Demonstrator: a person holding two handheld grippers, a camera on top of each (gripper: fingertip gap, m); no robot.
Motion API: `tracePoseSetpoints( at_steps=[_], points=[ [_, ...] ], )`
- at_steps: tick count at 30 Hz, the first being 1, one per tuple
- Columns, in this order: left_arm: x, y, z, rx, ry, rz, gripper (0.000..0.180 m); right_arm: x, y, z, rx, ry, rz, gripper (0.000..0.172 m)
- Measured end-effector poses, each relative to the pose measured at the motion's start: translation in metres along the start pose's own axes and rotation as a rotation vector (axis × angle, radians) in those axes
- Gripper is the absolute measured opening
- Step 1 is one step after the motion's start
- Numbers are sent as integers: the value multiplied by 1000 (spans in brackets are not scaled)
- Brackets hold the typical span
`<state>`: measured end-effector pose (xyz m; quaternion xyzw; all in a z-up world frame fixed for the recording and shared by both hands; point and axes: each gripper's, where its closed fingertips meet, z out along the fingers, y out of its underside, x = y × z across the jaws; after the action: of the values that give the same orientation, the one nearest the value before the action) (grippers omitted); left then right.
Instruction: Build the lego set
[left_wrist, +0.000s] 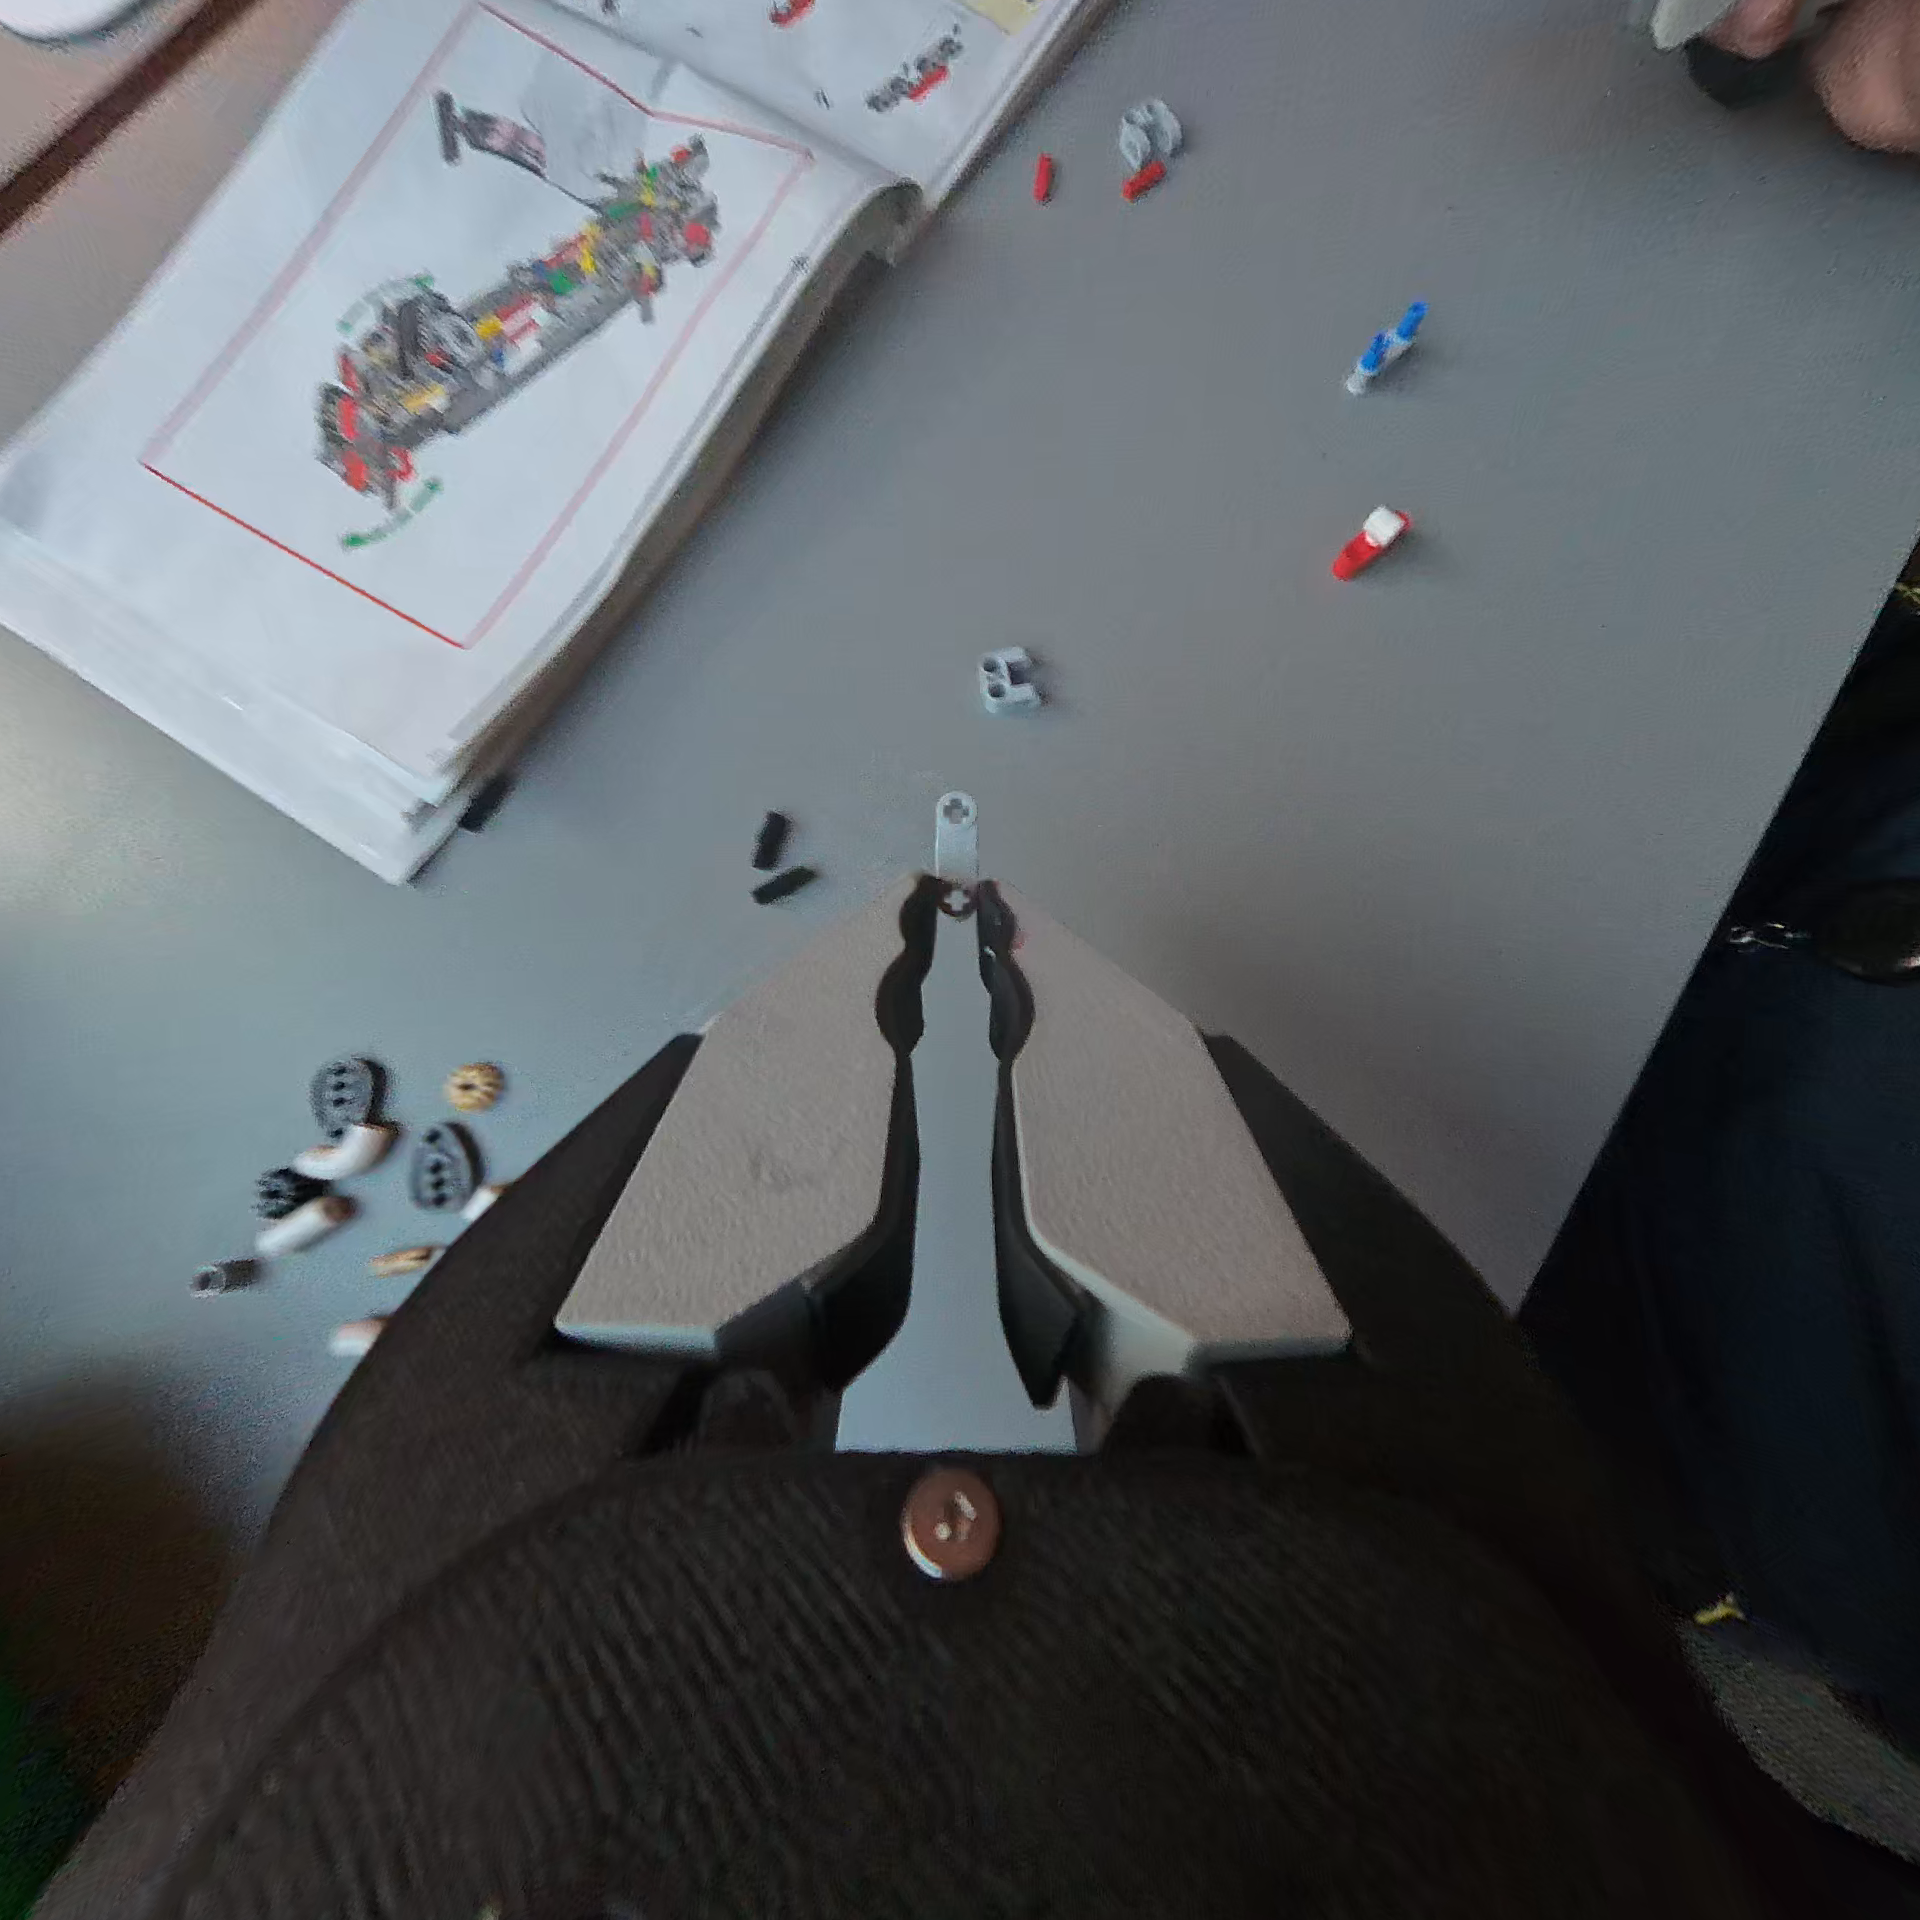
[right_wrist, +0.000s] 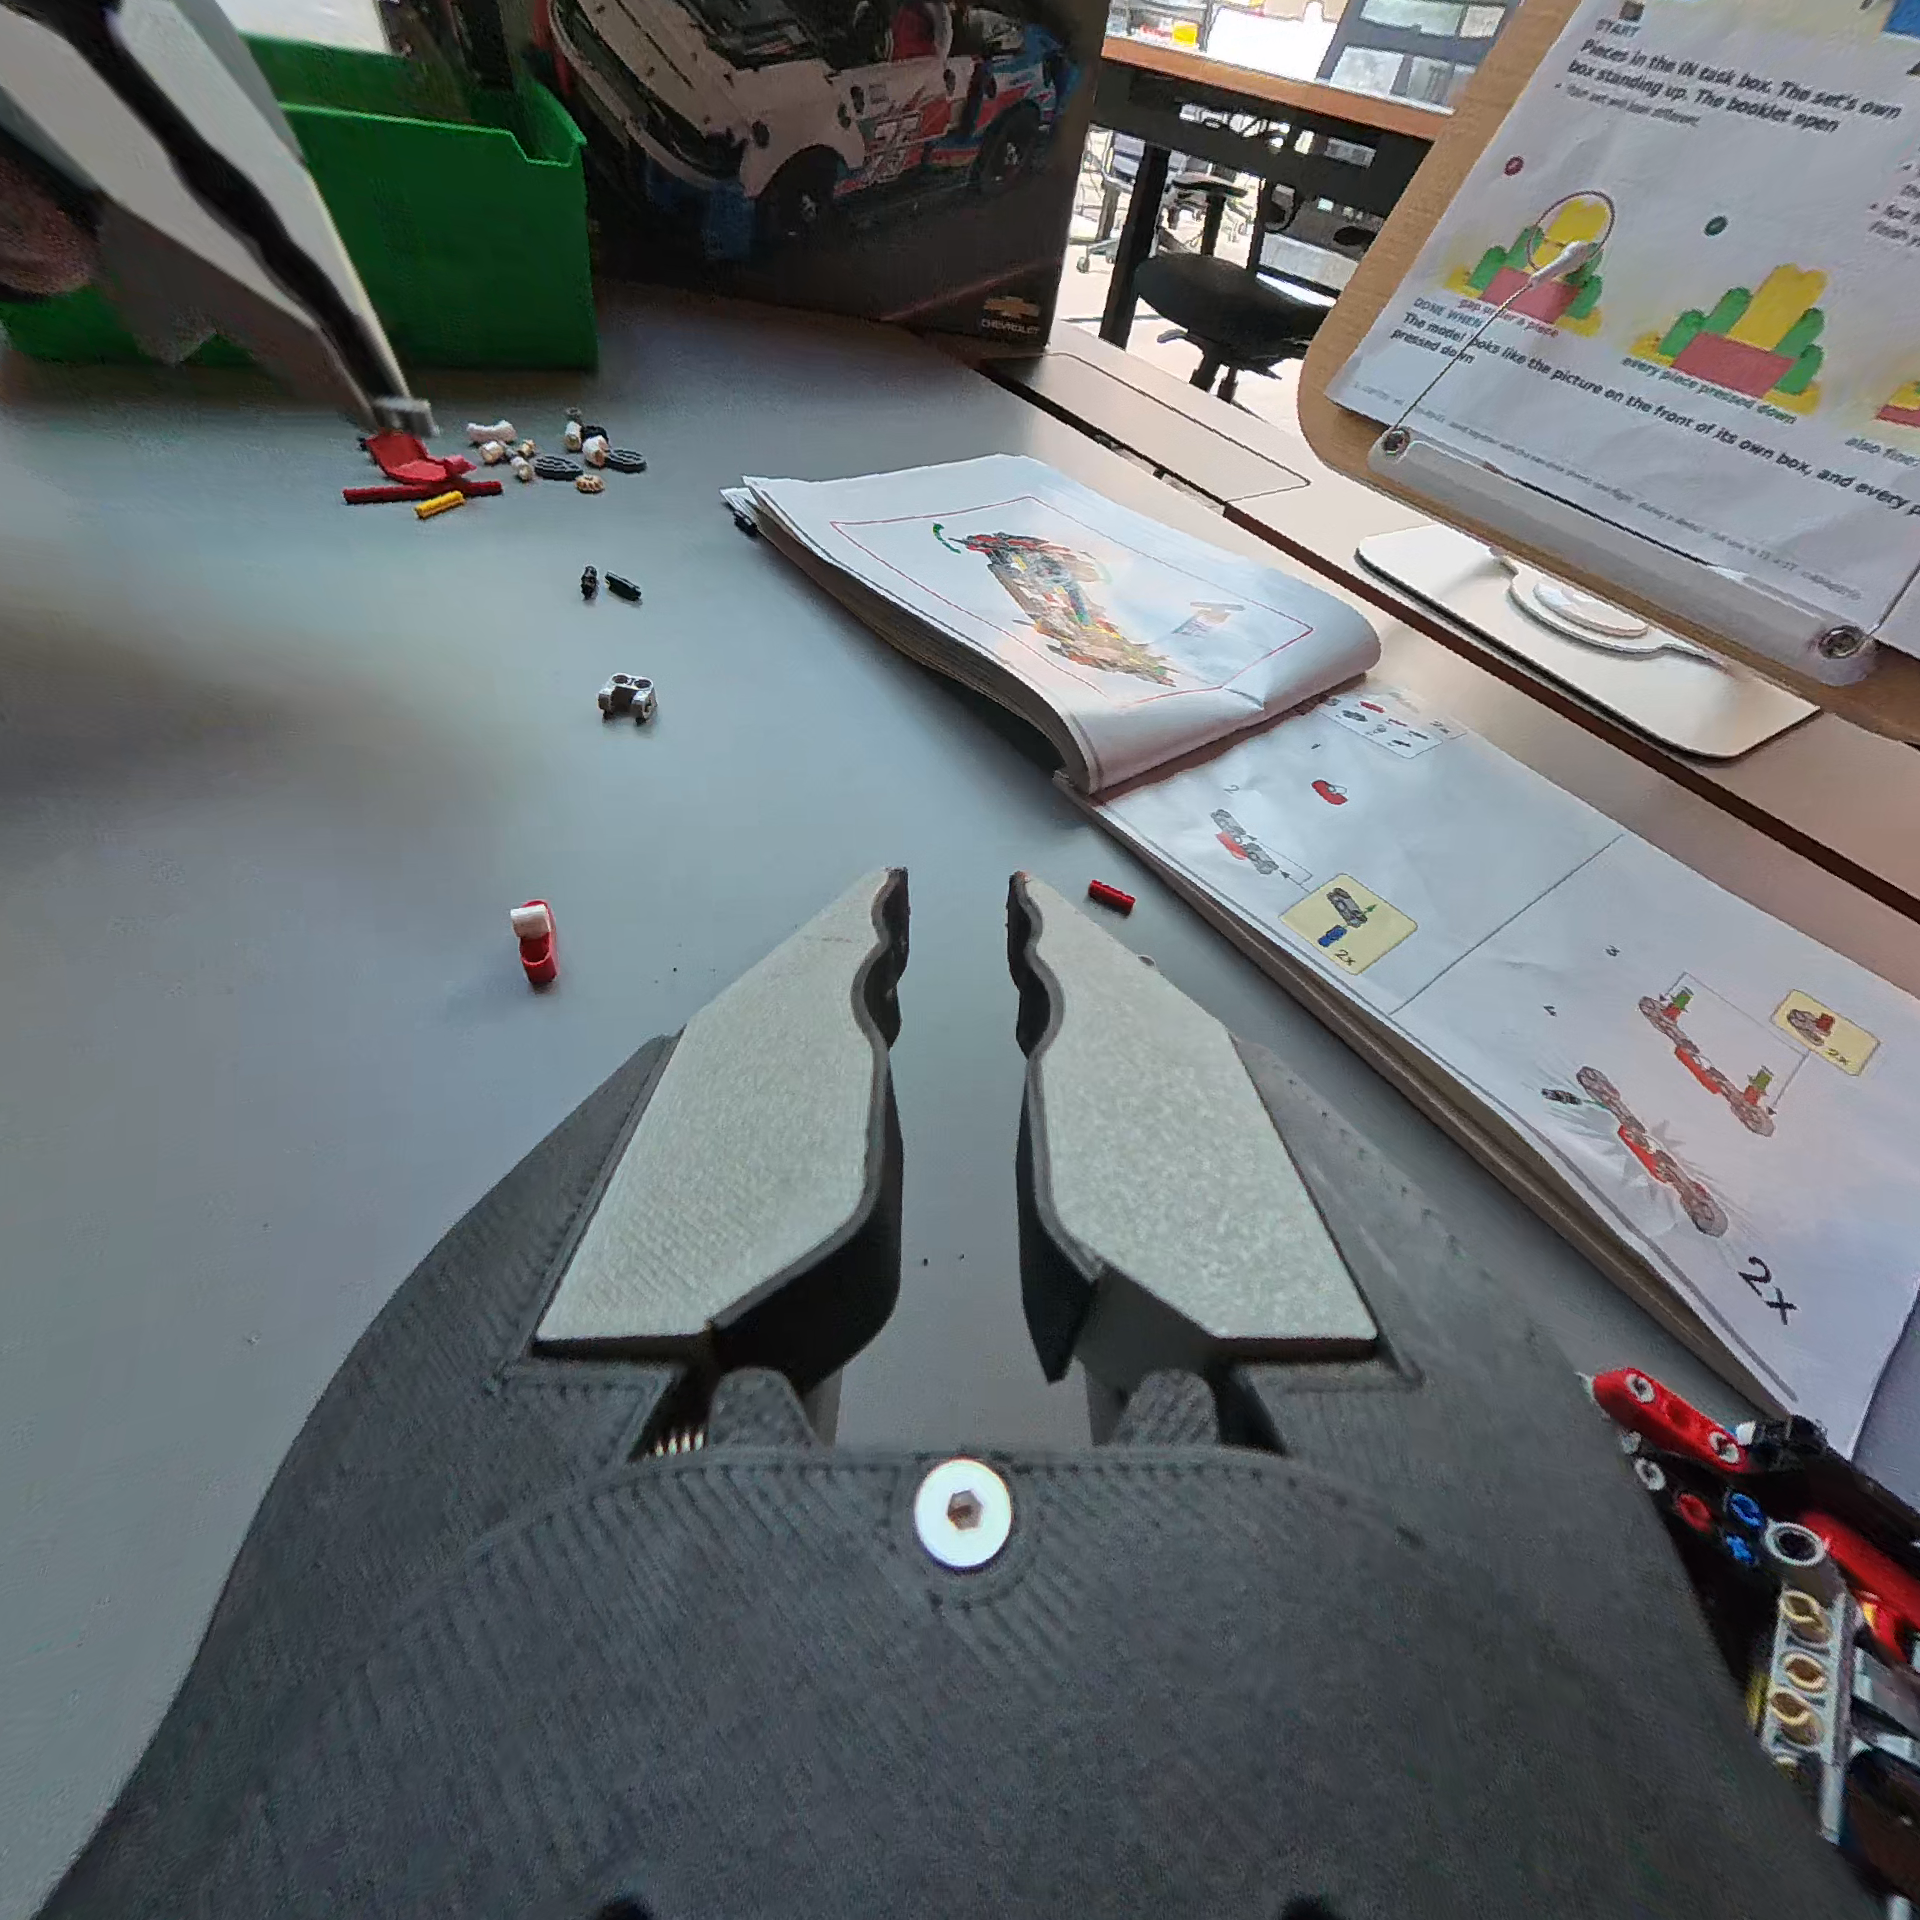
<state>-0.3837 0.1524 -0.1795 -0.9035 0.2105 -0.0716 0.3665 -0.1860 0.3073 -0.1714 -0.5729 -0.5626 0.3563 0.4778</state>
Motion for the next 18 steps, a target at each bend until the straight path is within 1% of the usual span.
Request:
tracePoseSetpoints(
  at_steps=[3,5,8,10,11,13,15,18],
  points=[
    [17,21,27,-18,1,-36,5,-2,3,2,-18,-2,-11,16],
    [24,26,44,-12,-4,-50,5,-3,4,3,-24,0,-16,16],
    [35,28,65,-19,-4,-41,5,-2,6,3,-36,6,-20,16],
    [41,20,72,6,16,-46,5,-2,6,3,-38,7,-19,16],
    [42,18,74,11,23,-52,7,-2,7,4,-39,5,-17,16],
    [44,17,74,8,46,-68,17,-2,8,4,-45,3,-18,16],
    [43,19,68,11,55,-76,20,-3,8,4,-44,3,-20,16],
    [18,26,42,17,-50,-69,25,-3,6,2,-31,2,-16,16]
  ],
)
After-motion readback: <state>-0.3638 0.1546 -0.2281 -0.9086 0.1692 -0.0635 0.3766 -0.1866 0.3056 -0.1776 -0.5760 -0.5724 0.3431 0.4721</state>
